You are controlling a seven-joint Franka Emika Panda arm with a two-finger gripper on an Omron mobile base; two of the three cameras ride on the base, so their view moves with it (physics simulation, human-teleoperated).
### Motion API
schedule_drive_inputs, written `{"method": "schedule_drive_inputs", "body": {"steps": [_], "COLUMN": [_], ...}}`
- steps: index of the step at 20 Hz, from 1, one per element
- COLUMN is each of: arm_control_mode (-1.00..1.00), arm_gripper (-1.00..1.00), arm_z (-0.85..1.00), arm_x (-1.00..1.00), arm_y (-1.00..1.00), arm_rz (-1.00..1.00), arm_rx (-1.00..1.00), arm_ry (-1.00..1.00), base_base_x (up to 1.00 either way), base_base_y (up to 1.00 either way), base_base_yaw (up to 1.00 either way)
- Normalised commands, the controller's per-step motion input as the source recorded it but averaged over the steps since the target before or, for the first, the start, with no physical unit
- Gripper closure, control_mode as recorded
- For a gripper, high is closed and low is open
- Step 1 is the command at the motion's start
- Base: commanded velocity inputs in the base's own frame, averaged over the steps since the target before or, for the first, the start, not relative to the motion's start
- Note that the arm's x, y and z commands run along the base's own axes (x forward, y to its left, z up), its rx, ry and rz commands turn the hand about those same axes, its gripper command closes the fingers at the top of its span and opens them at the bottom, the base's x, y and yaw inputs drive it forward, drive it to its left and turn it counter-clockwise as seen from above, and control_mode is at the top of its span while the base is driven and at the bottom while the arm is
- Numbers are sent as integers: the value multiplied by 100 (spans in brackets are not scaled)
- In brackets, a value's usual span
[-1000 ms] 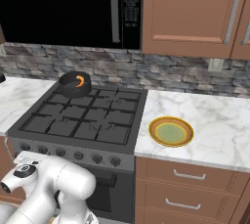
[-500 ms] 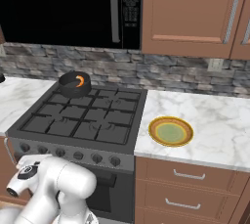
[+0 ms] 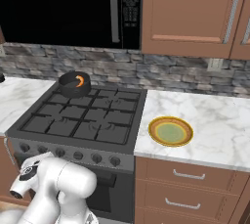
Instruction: Retrieve the frozen meat and place it in the pot on a burner. Then turn the burner on.
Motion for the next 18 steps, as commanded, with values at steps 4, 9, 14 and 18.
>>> {"method": "schedule_drive_inputs", "body": {"steps": [4,9,14,18], "arm_control_mode": [-100,-100,-100,-100], "arm_gripper": [100,100,100,100], "arm_z": [0,0,0,0], "arm_x": [0,0,0,0], "arm_y": [0,0,0,0], "arm_rz": [15,12,8,8], "arm_rx": [-35,-30,-22,-24], "arm_ry": [3,6,9,6], "base_base_x": [0,0,0,0], "base_base_y": [0,0,0,0], "base_base_yaw": [0,0,0,0]}}
